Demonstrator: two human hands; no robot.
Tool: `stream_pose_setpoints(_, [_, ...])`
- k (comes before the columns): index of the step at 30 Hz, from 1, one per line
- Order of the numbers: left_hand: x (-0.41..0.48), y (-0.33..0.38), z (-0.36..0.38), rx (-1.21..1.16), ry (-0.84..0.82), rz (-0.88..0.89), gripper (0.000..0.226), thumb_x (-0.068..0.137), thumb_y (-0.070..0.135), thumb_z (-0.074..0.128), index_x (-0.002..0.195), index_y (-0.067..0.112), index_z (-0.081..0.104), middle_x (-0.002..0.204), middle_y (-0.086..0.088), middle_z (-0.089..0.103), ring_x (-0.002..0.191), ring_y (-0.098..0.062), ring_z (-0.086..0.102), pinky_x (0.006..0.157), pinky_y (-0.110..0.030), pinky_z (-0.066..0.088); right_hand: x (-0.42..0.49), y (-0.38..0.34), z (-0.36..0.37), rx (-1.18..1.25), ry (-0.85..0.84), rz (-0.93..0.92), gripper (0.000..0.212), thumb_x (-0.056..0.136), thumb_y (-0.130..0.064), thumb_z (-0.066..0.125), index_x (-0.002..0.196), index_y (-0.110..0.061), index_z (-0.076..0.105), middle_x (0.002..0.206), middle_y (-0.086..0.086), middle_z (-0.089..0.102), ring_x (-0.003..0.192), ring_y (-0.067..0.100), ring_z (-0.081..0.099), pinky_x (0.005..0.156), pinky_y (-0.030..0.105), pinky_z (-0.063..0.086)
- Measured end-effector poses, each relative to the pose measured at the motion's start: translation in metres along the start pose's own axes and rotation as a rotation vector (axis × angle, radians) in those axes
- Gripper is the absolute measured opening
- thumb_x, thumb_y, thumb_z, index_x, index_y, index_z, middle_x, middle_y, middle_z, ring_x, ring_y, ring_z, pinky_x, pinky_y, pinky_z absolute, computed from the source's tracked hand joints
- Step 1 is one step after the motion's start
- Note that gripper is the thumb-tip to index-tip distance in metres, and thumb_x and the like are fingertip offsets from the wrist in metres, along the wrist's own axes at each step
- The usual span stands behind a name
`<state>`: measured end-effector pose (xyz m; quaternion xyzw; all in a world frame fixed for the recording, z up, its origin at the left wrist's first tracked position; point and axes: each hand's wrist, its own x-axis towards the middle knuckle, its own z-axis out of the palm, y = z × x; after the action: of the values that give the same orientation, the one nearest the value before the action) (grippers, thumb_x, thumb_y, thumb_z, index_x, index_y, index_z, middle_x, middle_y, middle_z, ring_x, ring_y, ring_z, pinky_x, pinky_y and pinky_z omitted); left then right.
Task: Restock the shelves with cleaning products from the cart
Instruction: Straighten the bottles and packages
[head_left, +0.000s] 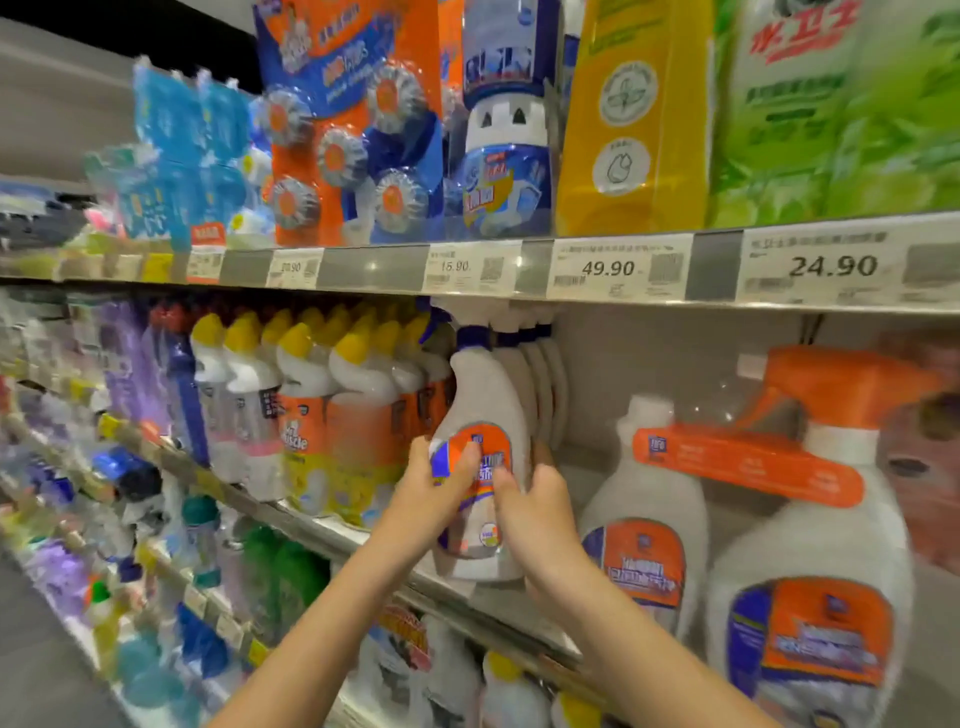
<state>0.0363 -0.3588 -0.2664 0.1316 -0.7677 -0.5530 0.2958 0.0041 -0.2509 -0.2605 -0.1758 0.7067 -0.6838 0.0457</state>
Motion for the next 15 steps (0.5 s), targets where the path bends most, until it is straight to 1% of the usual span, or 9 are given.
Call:
stream_pose_setpoints(3, [0.025, -0.006, 0.005, 0.071, -0.048, -0.008, 0.039, 0.087, 0.025, 0.069, 0.114, 0.014, 0.044, 0.106, -0.005, 0.063, 0.097, -0.021, 0.062, 0.085, -0.034, 0.052, 0.016, 0.008, 0.005, -0.072, 0.045, 0.018, 0.050, 0.090, -0.004, 0.052, 0.137, -0.021, 0.044, 0.127, 0.006, 0.060, 0.115, 0.027, 0.058, 0.099, 0.040, 0.048])
stream_pose_setpoints(4, [0.031, -0.009, 0.007, 0.098, -0.067, -0.004, 0.046, 0.086, 0.022, 0.070, 0.121, 0.015, 0.042, 0.111, -0.005, 0.061, 0.101, -0.024, 0.061, 0.090, -0.037, 0.051, 0.021, 0.011, 0.005, -0.098, 0.041, 0.040, 0.052, 0.088, -0.001, 0.050, 0.136, -0.020, 0.045, 0.131, 0.006, 0.058, 0.117, 0.027, 0.056, 0.099, 0.039, 0.048])
stream_pose_setpoints(5, [0.038, -0.012, 0.008, 0.099, -0.097, 0.012, 0.055, 0.085, 0.020, 0.071, 0.130, 0.016, 0.039, 0.117, -0.004, 0.058, 0.106, -0.023, 0.059, 0.095, -0.038, 0.049, 0.024, 0.015, 0.005, -0.152, 0.017, 0.075, 0.045, 0.090, -0.004, 0.049, 0.132, -0.018, 0.046, 0.132, 0.008, 0.056, 0.117, 0.027, 0.056, 0.097, 0.036, 0.049])
stream_pose_setpoints(6, [0.043, -0.016, 0.009, 0.088, -0.137, 0.035, 0.065, 0.085, 0.018, 0.071, 0.138, 0.017, 0.034, 0.124, -0.002, 0.053, 0.113, -0.023, 0.055, 0.100, -0.039, 0.046, 0.027, 0.016, 0.006, -0.218, -0.003, 0.093, 0.035, 0.094, -0.010, 0.047, 0.128, -0.018, 0.046, 0.131, 0.008, 0.056, 0.113, 0.026, 0.056, 0.091, 0.032, 0.049])
stream_pose_setpoints(8, [0.053, -0.022, 0.012, 0.106, -0.207, 0.064, 0.075, 0.083, 0.013, 0.072, 0.145, 0.014, 0.028, 0.138, -0.005, 0.046, 0.124, -0.025, 0.049, 0.106, -0.044, 0.042, 0.037, 0.024, 0.008, -0.274, 0.046, 0.033, 0.038, 0.097, -0.017, 0.047, 0.134, -0.024, 0.038, 0.129, 0.005, 0.054, 0.099, 0.018, 0.053, 0.078, 0.025, 0.041])
stream_pose_setpoints(9, [0.057, -0.024, 0.014, 0.134, -0.223, 0.076, 0.075, 0.082, 0.010, 0.072, 0.144, 0.011, 0.030, 0.140, -0.008, 0.046, 0.126, -0.027, 0.048, 0.106, -0.046, 0.041, 0.042, 0.026, 0.010, -0.274, 0.082, 0.023, 0.041, 0.097, -0.019, 0.047, 0.136, -0.025, 0.036, 0.129, 0.003, 0.052, 0.095, 0.015, 0.048, 0.077, 0.023, 0.037])
stream_pose_setpoints(11, [0.066, -0.028, 0.020, 0.198, -0.199, 0.102, 0.070, 0.080, 0.007, 0.074, 0.138, 0.008, 0.034, 0.136, -0.009, 0.049, 0.121, -0.024, 0.050, 0.103, -0.041, 0.042, 0.051, 0.028, 0.016, -0.305, 0.116, 0.064, 0.044, 0.096, -0.022, 0.049, 0.137, -0.026, 0.033, 0.130, 0.002, 0.051, 0.093, 0.013, 0.043, 0.078, 0.024, 0.035])
stream_pose_setpoints(13, [0.074, -0.033, 0.026, 0.268, -0.171, 0.145, 0.071, 0.080, 0.007, 0.074, 0.138, 0.010, 0.035, 0.132, -0.005, 0.049, 0.113, -0.017, 0.049, 0.095, -0.028, 0.041, 0.057, 0.032, 0.021, -0.332, 0.134, 0.103, 0.049, 0.095, -0.024, 0.053, 0.139, -0.024, 0.031, 0.132, 0.004, 0.051, 0.097, 0.015, 0.047, 0.082, 0.028, 0.040])
stream_pose_setpoints(15, [0.083, -0.037, 0.030, 0.318, -0.173, 0.165, 0.072, 0.081, 0.010, 0.073, 0.141, 0.011, 0.033, 0.134, -0.006, 0.048, 0.117, -0.021, 0.049, 0.093, -0.028, 0.041, 0.064, 0.036, 0.023, -0.368, 0.152, 0.103, 0.053, 0.093, -0.024, 0.058, 0.139, -0.021, 0.031, 0.131, 0.007, 0.052, 0.105, 0.021, 0.053, 0.090, 0.034, 0.047])
